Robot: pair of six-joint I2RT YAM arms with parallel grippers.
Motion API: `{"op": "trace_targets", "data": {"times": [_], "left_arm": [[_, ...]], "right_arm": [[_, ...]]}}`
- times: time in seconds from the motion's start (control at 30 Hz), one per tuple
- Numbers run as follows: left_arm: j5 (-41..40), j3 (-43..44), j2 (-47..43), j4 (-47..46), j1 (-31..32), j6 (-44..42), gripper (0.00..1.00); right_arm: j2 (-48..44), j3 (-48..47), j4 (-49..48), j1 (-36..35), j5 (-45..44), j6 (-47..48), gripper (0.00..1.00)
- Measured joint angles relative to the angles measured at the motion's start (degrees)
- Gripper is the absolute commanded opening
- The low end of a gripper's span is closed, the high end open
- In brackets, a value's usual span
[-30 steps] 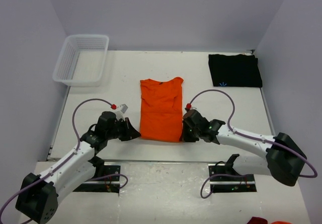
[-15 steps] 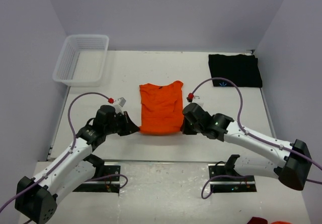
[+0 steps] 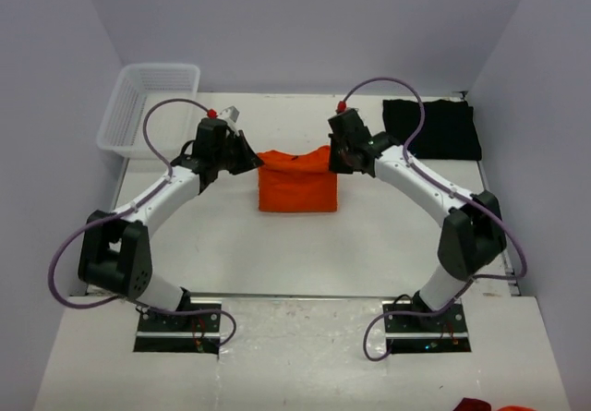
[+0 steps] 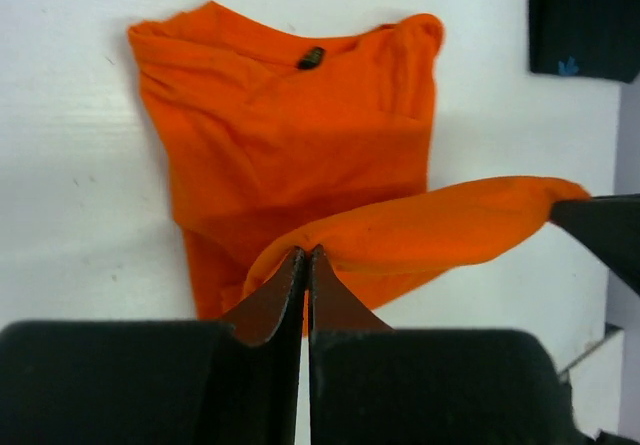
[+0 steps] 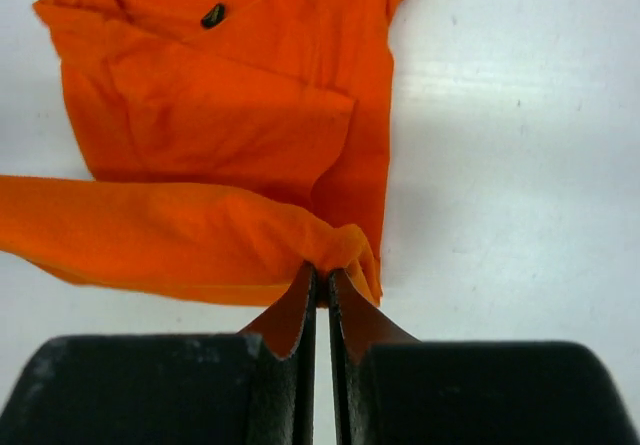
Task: Fold and stack the t-shirts
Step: Grab one side of the 2/3 rectangular tshirt with both arms, then fold the long partially folded tshirt into a neat square
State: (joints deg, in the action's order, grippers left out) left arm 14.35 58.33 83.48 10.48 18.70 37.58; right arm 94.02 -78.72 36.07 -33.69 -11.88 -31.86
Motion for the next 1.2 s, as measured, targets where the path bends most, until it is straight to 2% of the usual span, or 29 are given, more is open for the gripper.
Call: {"op": "trace_targets", "data": {"times": [0.17, 0.27, 0.3, 0.37, 0.4, 0.43, 0.47, 0.5, 0.6, 0.67, 0.8, 0.83, 0.87, 0.9, 0.93, 0.97, 1.0, 1.2], "left_arm": [[0.2, 6.8, 14.82, -3.19, -3.13, -1.88, 0.0], [0.52, 14.45, 25.51, -5.2, -4.42, -4.44, 0.0], [0.63, 17.46, 29.09, -6.27, -4.79, -5.11, 0.0], [1.51, 23.39, 35.95, -7.78, -5.95, -6.16, 0.0], [2.1, 26.01, 38.66, -8.22, -6.64, -6.71, 0.0], [2.54, 28.74, 41.33, -8.39, -7.45, -7.08, 0.14], [2.86, 31.04, 43.21, -8.26, -8.2, -7.61, 0.22], [2.84, 33.09, 44.65, -8.37, -8.96, -8.11, 0.24], [1.53, 36.44, 45.29, -8.24, -10.71, -9.94, 0.46], [0.46, 38.84, 44.65, -8.48, -11.39, -10.84, 0.54], [-1.25, 37.59, 38.49, -8.74, -11.32, -11.23, 0.57], [-1.2, 36.81, 36.61, -8.85, -11.1, -11.23, 0.56], [-1.05, 36.06, 34.56, -8.85, -10.75, -11.23, 0.52], [-0.74, 35.56, 33.11, -9.11, -10.38, -11.21, 0.44], [-0.28, 35.43, 31.95, -8.96, -9.81, -11.28, 0.26], [0.28, 35.41, 31.32, -9.03, -9.27, -11.32, 0.11], [1.7, 35.36, 31.01, -9.09, -8.44, -11.21, 0.0], [15.02, 26.75, 32.83, -16.13, -3.61, -5.86, 0.0]], "right_arm": [[14.23, -12.28, -0.87, 5.79, 5.38, 5.25, 0.0], [24.9, -22.53, -0.9, 8.57, 8.48, 8.31, 0.0], [28.09, -25.46, -1.62, 9.18, 8.87, 9.22, 0.1], [36.11, -34.88, 0.83, 10.84, 10.82, 11.06, 0.05], [40.63, -40.98, 1.75, 11.56, 11.58, 11.87, 0.26], [43.52, -44.92, 1.84, 12.04, 11.8, 12.22, 0.39], [46.95, -49.77, 2.95, 12.74, 12.41, 13.03, 0.58], [49.24, -53.4, 3.61, 13.27, 12.59, 13.7, 0.98], [50.34, -55.49, 3.21, 14.86, 12.5, 15.93, 0.99], [48.06, -52.92, 1.99, 15.72, 12.37, 16.76, 0.99], [41.94, -49.55, 2.16, 16.06, 11.41, 17.18, 0.99], [40.15, -49.13, 2.47, 15.96, 11.41, 17.16, 0.87], [38.47, -48.98, 3.06, 15.8, 11.39, 17.2, 0.56], [36.89, -48.94, 3.54, 15.69, 11.54, 17.42, 0.13], [35.45, -48.65, 3.65, 15.67, 11.8, 17.22, 0.0], [34.14, -48.24, 3.85, 15.58, 12.24, 16.7, 0.0], [32.57, -47.08, 3.5, 15.52, 13.79, 16.22, 0.0], [31.8, -44.09, 3.8, 15.54, 27.39, 12.15, 0.0]]}}
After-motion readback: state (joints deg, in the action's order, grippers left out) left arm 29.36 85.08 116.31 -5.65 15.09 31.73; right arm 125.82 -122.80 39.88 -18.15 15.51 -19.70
